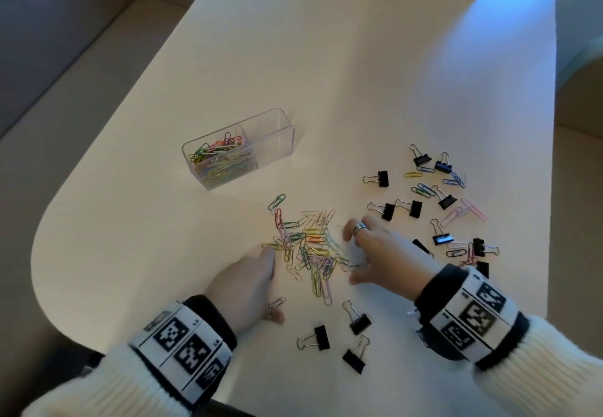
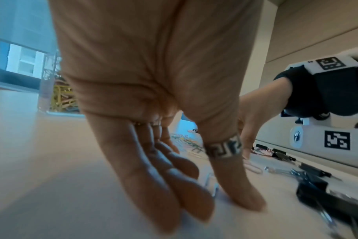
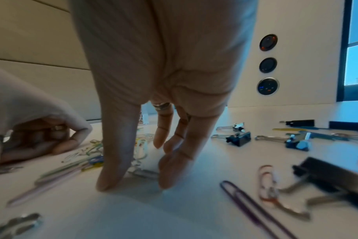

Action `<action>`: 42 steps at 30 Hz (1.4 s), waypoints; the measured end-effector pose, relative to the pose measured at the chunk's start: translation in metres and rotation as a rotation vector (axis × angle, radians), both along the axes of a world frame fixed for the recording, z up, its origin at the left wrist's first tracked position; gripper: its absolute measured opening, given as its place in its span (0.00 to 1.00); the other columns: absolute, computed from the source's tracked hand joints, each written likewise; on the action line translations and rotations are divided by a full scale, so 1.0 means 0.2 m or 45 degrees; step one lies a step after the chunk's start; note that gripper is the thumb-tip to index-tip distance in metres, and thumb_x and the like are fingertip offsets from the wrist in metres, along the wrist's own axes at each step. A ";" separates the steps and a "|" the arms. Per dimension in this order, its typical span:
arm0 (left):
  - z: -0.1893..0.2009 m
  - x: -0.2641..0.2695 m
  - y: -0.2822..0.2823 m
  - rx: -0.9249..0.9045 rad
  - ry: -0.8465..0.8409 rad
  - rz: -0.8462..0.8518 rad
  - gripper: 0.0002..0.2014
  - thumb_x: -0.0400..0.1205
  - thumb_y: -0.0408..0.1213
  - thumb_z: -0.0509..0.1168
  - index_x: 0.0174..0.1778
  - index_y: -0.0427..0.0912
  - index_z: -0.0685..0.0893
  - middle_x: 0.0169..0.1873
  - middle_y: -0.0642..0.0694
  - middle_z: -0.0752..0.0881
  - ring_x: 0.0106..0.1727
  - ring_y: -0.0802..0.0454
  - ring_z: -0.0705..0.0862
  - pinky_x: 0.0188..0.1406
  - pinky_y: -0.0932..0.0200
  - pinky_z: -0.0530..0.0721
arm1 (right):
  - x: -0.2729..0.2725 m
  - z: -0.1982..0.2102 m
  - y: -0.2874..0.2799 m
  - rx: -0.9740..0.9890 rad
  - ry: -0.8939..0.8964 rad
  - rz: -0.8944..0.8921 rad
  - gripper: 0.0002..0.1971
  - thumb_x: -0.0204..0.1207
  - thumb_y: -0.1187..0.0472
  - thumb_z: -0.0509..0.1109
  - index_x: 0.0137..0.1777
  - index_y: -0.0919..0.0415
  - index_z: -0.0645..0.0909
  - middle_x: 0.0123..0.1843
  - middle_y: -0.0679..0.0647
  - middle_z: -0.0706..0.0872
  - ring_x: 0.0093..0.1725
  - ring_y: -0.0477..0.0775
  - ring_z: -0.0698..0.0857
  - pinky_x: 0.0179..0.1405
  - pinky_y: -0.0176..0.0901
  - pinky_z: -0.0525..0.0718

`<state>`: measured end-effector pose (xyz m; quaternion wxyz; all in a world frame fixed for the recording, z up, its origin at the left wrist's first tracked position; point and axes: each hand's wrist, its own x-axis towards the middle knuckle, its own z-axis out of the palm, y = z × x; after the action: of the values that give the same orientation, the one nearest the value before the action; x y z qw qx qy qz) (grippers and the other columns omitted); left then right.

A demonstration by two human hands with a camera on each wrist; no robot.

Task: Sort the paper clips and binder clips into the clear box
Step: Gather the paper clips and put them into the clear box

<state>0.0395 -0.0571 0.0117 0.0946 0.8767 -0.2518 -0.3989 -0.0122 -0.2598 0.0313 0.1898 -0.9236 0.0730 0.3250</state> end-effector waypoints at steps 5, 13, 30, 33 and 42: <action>-0.03 0.04 -0.08 -0.280 0.175 0.343 0.22 0.66 0.35 0.79 0.39 0.44 0.69 0.28 0.46 0.82 0.26 0.47 0.84 0.31 0.53 0.82 | 0.07 0.00 0.07 0.237 -0.028 -0.056 0.29 0.67 0.59 0.76 0.67 0.56 0.70 0.62 0.50 0.72 0.50 0.47 0.77 0.56 0.36 0.79; -0.03 0.13 -0.06 -0.479 -0.286 0.303 0.30 0.70 0.42 0.75 0.66 0.45 0.70 0.64 0.48 0.69 0.61 0.53 0.72 0.66 0.59 0.70 | 0.02 -0.01 0.07 0.084 -0.028 0.214 0.60 0.53 0.47 0.83 0.78 0.41 0.44 0.69 0.48 0.56 0.58 0.48 0.72 0.51 0.37 0.81; 0.03 0.24 0.04 -0.798 0.019 0.459 0.22 0.75 0.33 0.70 0.64 0.50 0.73 0.51 0.53 0.84 0.44 0.59 0.82 0.41 0.69 0.79 | 0.27 -0.07 0.10 0.116 -0.226 0.361 0.36 0.61 0.49 0.79 0.70 0.44 0.69 0.67 0.46 0.68 0.67 0.50 0.64 0.58 0.40 0.73; 0.08 0.25 0.10 -0.892 -0.094 0.537 0.18 0.76 0.34 0.69 0.59 0.53 0.76 0.47 0.55 0.85 0.43 0.62 0.81 0.39 0.74 0.78 | 0.27 -0.08 0.10 0.173 -0.214 0.340 0.25 0.65 0.50 0.77 0.63 0.46 0.76 0.63 0.45 0.73 0.65 0.48 0.66 0.59 0.39 0.72; 0.22 0.36 0.19 -1.050 -0.577 0.634 0.16 0.76 0.27 0.67 0.52 0.53 0.79 0.48 0.59 0.81 0.45 0.65 0.80 0.35 0.76 0.77 | 0.27 -0.10 0.13 0.226 -0.222 0.344 0.12 0.79 0.58 0.64 0.60 0.59 0.81 0.60 0.52 0.79 0.58 0.52 0.80 0.60 0.40 0.76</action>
<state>0.1118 -0.0182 0.0563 0.4666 0.8640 -0.1862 -0.0330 0.0418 -0.2341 0.0120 0.2309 -0.9293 -0.0974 0.2713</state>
